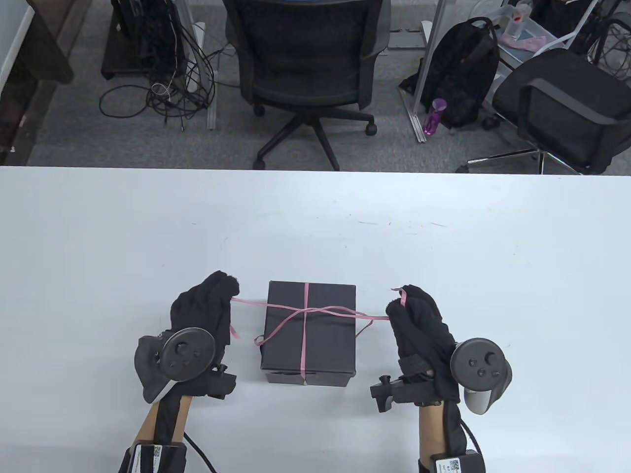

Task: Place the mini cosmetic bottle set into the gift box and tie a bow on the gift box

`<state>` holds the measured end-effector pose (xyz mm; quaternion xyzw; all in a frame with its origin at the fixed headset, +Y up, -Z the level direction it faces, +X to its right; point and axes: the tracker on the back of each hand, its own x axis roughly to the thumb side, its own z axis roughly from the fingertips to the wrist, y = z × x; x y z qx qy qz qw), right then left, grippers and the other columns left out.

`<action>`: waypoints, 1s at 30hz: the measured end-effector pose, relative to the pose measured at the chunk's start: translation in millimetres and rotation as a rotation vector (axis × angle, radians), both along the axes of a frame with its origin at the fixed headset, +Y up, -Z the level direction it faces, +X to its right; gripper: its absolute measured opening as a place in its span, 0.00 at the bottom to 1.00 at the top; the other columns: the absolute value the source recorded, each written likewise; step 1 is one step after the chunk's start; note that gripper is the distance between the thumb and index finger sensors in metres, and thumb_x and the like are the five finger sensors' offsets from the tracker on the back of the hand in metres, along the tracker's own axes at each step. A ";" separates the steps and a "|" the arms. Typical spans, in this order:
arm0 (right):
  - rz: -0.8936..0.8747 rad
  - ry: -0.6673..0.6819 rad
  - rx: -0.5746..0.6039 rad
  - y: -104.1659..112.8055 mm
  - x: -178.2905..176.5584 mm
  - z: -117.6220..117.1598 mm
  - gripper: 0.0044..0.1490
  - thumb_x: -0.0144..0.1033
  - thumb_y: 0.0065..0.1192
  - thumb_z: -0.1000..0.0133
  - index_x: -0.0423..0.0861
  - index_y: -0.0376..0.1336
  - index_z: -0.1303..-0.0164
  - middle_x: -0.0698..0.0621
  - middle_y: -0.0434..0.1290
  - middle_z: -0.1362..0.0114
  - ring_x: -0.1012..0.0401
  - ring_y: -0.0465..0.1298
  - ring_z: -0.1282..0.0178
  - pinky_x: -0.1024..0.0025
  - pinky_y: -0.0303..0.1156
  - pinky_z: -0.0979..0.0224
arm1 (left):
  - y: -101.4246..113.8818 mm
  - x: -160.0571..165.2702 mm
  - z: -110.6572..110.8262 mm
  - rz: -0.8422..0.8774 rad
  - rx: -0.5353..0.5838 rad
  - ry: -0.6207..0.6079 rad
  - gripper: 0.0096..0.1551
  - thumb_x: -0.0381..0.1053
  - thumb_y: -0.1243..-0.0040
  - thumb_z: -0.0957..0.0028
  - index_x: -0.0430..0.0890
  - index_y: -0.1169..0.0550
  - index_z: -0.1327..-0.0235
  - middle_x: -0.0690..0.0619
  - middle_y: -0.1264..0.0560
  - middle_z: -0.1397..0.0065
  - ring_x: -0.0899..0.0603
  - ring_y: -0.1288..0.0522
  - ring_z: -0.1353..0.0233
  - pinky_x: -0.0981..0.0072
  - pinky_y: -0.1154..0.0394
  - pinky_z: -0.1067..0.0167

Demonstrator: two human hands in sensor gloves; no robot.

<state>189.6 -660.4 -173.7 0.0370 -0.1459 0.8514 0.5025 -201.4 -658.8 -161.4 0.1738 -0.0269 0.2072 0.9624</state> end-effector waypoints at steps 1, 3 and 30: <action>0.031 -0.042 -0.009 -5.0 4.9 0.7 0.26 0.35 0.56 0.35 0.24 0.69 0.49 0.24 0.62 0.26 0.30 0.67 0.35 0.32 0.66 0.38 | -6.8 -4.7 1.0 -0.022 -0.002 0.036 0.21 0.46 0.53 0.34 0.51 0.28 0.28 0.46 0.26 0.23 0.35 0.22 0.28 0.32 0.30 0.31; 0.094 -0.104 -0.021 -12.3 12.2 1.3 0.26 0.35 0.56 0.34 0.24 0.70 0.52 0.25 0.64 0.27 0.31 0.69 0.37 0.33 0.67 0.39 | -17.8 -11.3 2.0 -0.071 -0.012 0.087 0.22 0.46 0.53 0.34 0.52 0.28 0.28 0.46 0.26 0.23 0.35 0.22 0.29 0.32 0.30 0.31; 0.577 -0.075 -0.346 -77.7 17.3 -15.1 0.26 0.36 0.56 0.35 0.25 0.70 0.47 0.22 0.62 0.25 0.28 0.66 0.35 0.31 0.66 0.37 | -104.7 -25.1 -15.2 -0.289 -0.475 0.130 0.24 0.52 0.51 0.35 0.57 0.27 0.25 0.48 0.26 0.22 0.35 0.22 0.27 0.33 0.29 0.30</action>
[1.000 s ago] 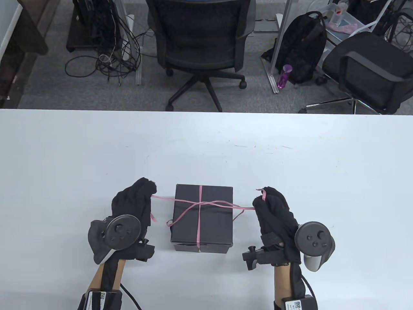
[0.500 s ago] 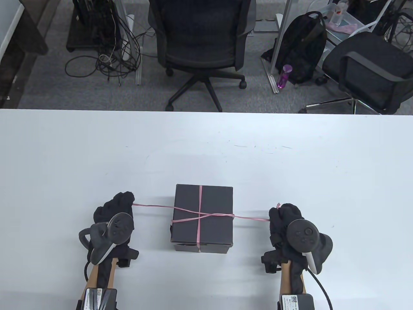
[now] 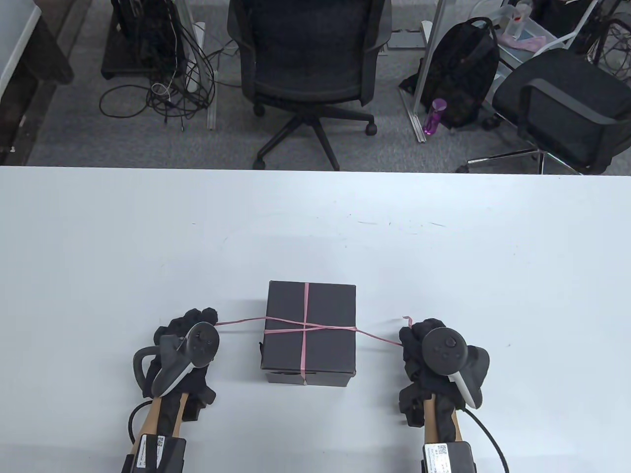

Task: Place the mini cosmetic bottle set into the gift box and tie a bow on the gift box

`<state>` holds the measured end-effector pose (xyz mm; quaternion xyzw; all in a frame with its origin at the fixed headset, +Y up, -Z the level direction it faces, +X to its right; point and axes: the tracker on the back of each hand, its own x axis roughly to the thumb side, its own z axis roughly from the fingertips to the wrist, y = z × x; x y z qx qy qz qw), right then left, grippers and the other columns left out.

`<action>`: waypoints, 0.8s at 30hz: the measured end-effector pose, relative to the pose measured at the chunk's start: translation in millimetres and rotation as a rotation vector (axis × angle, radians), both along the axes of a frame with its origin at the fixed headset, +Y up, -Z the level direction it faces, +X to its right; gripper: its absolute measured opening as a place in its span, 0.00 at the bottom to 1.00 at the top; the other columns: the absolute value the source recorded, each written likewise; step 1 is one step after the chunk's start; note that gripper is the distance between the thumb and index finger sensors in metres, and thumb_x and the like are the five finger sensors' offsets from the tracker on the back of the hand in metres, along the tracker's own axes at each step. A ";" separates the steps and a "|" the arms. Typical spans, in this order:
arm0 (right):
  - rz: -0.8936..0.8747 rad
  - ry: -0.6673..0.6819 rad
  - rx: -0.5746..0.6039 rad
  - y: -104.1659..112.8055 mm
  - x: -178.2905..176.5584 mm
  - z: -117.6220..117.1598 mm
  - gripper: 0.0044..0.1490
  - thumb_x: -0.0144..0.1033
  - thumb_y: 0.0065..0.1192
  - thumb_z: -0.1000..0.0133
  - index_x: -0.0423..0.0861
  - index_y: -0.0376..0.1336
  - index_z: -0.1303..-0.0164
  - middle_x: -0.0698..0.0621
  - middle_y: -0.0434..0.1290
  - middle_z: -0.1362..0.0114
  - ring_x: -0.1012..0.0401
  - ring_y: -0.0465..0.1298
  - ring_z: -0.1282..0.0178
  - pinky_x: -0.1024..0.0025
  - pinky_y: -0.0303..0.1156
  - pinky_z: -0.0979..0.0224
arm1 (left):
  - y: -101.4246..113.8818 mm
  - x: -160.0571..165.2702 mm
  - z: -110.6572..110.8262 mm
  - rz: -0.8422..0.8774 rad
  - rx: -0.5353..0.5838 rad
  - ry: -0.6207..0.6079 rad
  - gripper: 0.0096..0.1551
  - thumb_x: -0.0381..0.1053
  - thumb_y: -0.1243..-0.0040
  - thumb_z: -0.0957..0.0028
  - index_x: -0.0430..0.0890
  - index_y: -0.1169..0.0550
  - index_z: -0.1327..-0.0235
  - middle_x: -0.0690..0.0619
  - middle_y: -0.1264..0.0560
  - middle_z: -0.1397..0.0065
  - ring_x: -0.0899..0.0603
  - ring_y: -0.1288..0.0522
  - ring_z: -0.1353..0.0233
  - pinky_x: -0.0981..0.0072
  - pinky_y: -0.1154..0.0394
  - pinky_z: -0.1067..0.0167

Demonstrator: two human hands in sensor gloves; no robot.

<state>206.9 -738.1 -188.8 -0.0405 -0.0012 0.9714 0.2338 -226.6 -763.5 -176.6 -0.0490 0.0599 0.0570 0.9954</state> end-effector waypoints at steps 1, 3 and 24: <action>0.000 -0.001 0.000 -0.3 -0.1 0.0 0.28 0.36 0.57 0.35 0.25 0.69 0.43 0.21 0.60 0.24 0.27 0.65 0.34 0.30 0.65 0.37 | -0.3 -0.6 0.0 0.010 -0.014 0.001 0.26 0.53 0.49 0.36 0.58 0.28 0.24 0.47 0.27 0.21 0.34 0.23 0.26 0.32 0.30 0.30; 0.000 0.001 -0.006 -1.0 0.4 0.0 0.33 0.37 0.58 0.36 0.23 0.64 0.36 0.18 0.56 0.23 0.25 0.61 0.32 0.28 0.63 0.36 | -1.1 -2.2 -0.8 0.023 -0.066 0.005 0.30 0.55 0.46 0.38 0.58 0.32 0.20 0.45 0.29 0.19 0.33 0.25 0.24 0.32 0.30 0.30; -0.593 0.363 -0.081 8.4 -27.4 7.2 0.41 0.30 0.58 0.36 0.22 0.51 0.20 0.18 0.47 0.19 0.22 0.51 0.27 0.23 0.56 0.32 | 23.2 20.1 -1.3 0.709 0.055 -0.313 0.42 0.52 0.46 0.38 0.48 0.45 0.12 0.43 0.40 0.13 0.31 0.36 0.15 0.29 0.36 0.26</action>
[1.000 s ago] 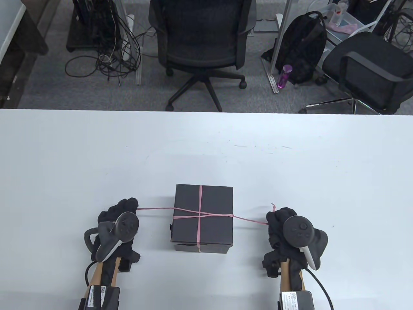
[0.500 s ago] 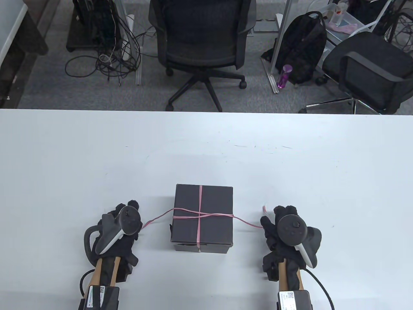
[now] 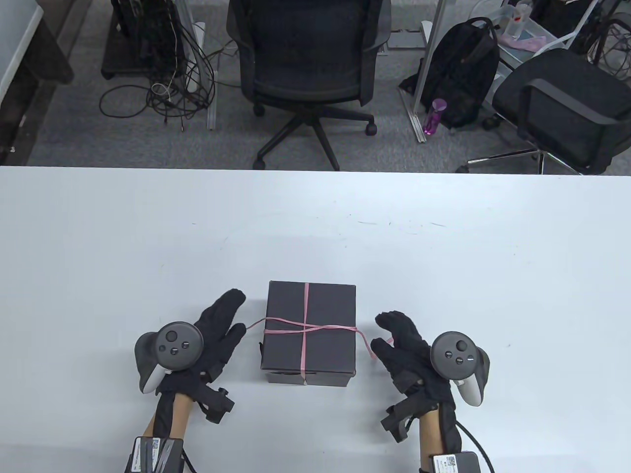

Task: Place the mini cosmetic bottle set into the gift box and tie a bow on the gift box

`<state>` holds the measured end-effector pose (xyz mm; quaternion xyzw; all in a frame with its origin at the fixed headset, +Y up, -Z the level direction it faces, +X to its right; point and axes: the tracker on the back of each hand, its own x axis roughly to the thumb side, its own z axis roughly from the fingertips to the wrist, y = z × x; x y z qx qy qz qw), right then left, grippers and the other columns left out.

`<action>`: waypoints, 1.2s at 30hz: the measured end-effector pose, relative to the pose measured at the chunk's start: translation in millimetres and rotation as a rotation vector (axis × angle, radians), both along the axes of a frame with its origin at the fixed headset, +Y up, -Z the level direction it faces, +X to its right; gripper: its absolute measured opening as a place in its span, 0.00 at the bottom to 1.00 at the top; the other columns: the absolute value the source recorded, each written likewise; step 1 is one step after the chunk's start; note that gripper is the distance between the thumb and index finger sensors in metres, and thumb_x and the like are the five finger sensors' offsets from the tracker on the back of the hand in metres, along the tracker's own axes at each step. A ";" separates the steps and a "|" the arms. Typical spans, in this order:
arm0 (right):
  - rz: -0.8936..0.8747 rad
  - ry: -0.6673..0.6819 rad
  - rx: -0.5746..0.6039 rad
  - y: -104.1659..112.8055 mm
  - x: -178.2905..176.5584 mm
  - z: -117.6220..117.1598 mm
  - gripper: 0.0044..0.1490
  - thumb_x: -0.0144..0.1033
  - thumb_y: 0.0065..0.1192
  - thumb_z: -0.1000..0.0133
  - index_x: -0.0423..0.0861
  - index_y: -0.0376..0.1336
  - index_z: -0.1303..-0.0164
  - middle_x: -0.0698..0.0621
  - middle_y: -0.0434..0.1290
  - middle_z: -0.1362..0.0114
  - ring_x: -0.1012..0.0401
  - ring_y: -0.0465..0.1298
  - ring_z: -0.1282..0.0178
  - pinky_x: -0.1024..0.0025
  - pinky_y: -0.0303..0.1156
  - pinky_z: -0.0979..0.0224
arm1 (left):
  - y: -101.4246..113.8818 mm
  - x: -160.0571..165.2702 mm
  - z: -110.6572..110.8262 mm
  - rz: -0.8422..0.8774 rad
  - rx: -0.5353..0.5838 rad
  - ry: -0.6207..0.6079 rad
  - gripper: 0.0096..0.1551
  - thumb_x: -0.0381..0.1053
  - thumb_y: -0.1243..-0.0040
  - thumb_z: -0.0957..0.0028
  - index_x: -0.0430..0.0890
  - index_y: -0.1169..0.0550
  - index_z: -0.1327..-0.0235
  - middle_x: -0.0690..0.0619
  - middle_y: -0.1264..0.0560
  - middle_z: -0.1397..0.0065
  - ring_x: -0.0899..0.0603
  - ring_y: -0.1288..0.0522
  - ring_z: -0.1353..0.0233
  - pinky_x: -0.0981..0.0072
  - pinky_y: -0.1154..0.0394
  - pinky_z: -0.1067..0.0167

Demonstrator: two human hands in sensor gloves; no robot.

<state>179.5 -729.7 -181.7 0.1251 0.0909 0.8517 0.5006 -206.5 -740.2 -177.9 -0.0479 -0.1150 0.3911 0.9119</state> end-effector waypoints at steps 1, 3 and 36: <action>-0.008 0.021 -0.024 -3.3 -4.7 -0.9 0.41 0.30 0.58 0.36 0.22 0.51 0.20 0.18 0.47 0.19 0.22 0.51 0.27 0.23 0.56 0.32 | -6.5 6.2 -1.8 0.033 -0.060 -0.050 0.43 0.52 0.46 0.37 0.47 0.49 0.12 0.43 0.43 0.12 0.30 0.39 0.14 0.28 0.38 0.25; 0.018 0.009 -0.035 -6.7 -8.6 -1.6 0.39 0.29 0.58 0.37 0.21 0.54 0.22 0.18 0.48 0.20 0.22 0.53 0.28 0.24 0.57 0.32 | -13.8 10.9 -3.6 0.039 -0.105 -0.055 0.44 0.51 0.46 0.37 0.45 0.51 0.12 0.42 0.44 0.12 0.29 0.41 0.14 0.27 0.39 0.25; 1.503 0.048 0.279 42.1 -94.5 -21.5 0.29 0.18 0.48 0.39 0.34 0.62 0.26 0.39 0.75 0.38 0.69 0.76 0.76 0.79 0.78 0.73 | -13.3 -5.7 0.6 0.038 -0.148 0.059 0.24 0.49 0.56 0.35 0.47 0.28 0.28 0.60 0.20 0.55 0.55 0.22 0.71 0.60 0.19 0.65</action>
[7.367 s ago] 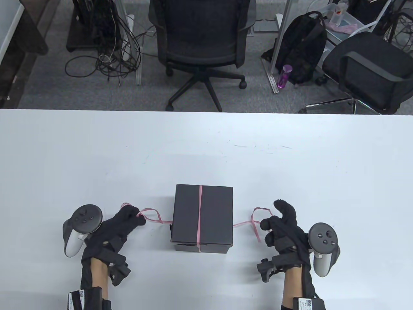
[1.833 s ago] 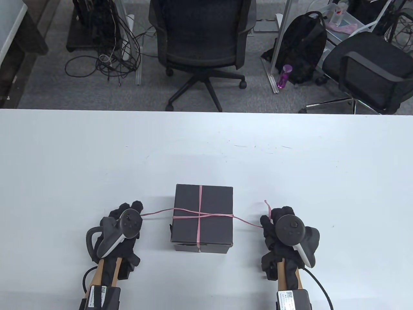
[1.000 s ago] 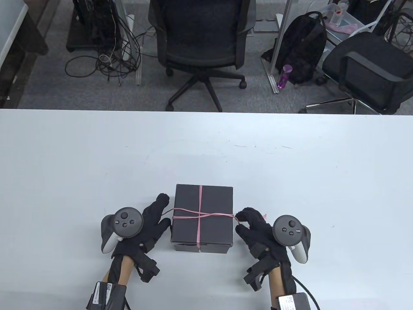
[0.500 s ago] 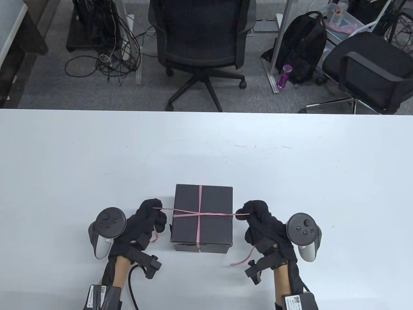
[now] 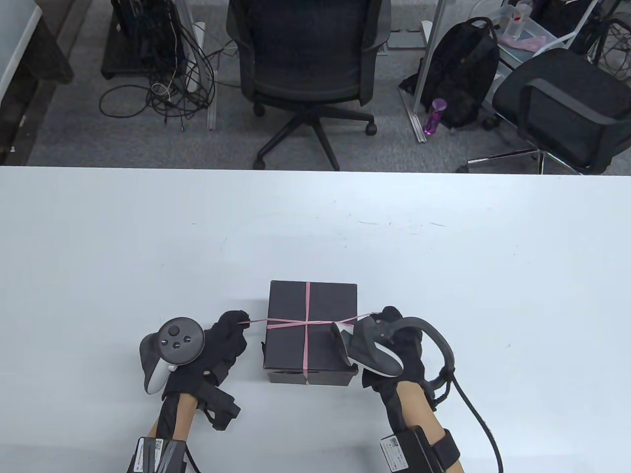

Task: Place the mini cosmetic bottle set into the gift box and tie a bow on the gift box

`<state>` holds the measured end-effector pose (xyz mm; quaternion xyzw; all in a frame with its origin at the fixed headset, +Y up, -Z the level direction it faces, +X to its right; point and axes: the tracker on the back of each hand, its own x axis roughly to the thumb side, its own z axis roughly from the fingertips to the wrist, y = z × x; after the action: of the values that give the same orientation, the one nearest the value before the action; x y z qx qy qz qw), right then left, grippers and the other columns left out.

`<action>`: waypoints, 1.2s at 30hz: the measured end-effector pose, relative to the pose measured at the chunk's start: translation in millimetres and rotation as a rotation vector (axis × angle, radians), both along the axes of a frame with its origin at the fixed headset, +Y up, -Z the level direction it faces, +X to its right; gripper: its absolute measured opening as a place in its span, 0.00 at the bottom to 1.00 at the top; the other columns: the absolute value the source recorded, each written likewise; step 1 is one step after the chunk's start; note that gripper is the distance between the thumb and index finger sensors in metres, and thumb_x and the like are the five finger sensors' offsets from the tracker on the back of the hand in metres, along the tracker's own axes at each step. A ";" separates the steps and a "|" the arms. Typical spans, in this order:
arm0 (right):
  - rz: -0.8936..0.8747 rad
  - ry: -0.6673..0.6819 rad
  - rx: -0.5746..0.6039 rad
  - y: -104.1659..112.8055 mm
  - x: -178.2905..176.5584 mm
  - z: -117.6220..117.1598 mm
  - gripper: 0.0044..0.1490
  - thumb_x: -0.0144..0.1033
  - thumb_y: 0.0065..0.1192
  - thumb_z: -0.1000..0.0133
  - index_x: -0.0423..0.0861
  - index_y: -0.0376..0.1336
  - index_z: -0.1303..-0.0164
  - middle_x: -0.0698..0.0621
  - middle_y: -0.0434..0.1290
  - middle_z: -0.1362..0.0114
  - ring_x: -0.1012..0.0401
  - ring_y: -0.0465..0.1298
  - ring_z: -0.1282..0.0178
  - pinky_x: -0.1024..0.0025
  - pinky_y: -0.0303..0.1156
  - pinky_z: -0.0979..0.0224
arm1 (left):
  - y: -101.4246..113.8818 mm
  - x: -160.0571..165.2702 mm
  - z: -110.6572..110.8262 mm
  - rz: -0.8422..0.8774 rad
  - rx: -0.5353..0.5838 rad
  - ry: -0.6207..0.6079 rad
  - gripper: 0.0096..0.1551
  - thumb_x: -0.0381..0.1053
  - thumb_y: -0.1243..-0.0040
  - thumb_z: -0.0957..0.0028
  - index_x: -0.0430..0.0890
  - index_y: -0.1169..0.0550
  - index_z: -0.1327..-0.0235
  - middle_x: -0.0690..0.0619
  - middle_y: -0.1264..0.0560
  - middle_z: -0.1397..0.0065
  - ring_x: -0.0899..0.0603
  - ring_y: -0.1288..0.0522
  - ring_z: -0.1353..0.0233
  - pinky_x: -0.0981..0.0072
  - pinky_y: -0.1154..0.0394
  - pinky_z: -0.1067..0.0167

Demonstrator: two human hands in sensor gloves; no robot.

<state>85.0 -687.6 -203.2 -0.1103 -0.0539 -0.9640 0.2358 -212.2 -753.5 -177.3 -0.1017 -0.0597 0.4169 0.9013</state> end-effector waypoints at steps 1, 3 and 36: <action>-0.047 -0.004 0.031 1.2 0.9 -0.1 0.31 0.19 0.48 0.38 0.31 0.58 0.22 0.38 0.75 0.38 0.69 0.76 0.76 0.79 0.78 0.74 | -0.8 -0.8 -0.5 0.011 -0.010 -0.007 0.24 0.49 0.56 0.35 0.47 0.28 0.28 0.60 0.19 0.55 0.54 0.22 0.71 0.60 0.18 0.64; -0.203 -0.016 0.073 6.5 5.4 -0.2 0.35 0.21 0.48 0.37 0.28 0.51 0.19 0.37 0.74 0.39 0.69 0.76 0.76 0.79 0.77 0.74 | -2.4 -3.5 -1.8 0.056 -0.031 -0.025 0.24 0.50 0.55 0.36 0.48 0.28 0.29 0.60 0.19 0.55 0.54 0.21 0.71 0.59 0.18 0.62; -0.813 -0.042 0.349 4.9 15.0 20.6 0.45 0.45 0.58 0.36 0.19 0.57 0.31 0.49 0.77 0.60 0.70 0.74 0.82 0.77 0.76 0.78 | -13.0 -7.1 -12.0 0.373 -0.414 -0.444 0.26 0.66 0.32 0.57 0.52 0.08 0.56 0.63 0.14 0.75 0.55 0.21 0.83 0.63 0.16 0.75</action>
<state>100.0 -682.8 -182.6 -0.0613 0.1528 -0.9751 -0.1487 -219.2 -766.6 -189.3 -0.3577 -0.1858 0.5455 0.7349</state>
